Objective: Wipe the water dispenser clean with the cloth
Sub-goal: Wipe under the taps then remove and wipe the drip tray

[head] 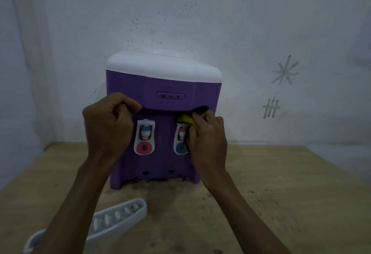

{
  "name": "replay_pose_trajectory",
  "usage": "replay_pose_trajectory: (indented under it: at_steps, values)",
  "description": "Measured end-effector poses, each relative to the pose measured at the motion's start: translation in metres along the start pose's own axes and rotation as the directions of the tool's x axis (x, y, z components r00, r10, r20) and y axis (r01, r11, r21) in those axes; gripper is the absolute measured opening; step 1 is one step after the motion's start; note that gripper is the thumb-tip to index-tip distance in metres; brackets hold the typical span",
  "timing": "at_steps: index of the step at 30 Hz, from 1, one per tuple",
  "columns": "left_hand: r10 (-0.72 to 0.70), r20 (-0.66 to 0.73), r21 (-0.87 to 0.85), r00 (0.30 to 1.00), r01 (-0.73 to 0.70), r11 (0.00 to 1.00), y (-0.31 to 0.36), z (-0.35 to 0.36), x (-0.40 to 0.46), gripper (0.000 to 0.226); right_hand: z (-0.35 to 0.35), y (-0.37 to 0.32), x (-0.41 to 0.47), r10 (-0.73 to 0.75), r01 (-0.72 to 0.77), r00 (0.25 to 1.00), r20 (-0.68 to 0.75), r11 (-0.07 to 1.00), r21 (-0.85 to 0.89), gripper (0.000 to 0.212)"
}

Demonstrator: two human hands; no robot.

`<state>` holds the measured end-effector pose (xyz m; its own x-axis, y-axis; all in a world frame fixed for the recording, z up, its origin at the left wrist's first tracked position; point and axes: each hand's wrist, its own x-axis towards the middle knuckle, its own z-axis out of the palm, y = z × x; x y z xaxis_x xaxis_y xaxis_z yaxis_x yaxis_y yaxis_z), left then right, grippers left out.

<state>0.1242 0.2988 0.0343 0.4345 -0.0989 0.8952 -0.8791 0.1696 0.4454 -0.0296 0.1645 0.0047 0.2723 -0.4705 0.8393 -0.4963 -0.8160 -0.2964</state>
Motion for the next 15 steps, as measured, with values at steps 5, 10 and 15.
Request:
replay_pose_trajectory:
  at_steps: [5,10,15]
  values:
    - [-0.092,-0.061,-0.05,0.994,0.089,0.995,-0.004,-0.008,0.005,0.038,0.019,-0.027,-0.006,0.013,-0.022,0.997,-0.076,0.993,-0.118,0.019]
    - [-0.067,0.069,0.061,0.995,0.063,0.996,-0.018,-0.002,0.0,0.038,0.023,-0.018,-0.009,-0.07,0.053,0.995,-0.077,0.976,-0.209,0.02]
    - [-0.059,0.083,0.073,0.995,0.053,0.996,-0.024,-0.003,-0.001,0.038,0.022,-0.018,-0.003,0.078,-0.091,0.992,-0.099,0.986,-0.138,0.016]
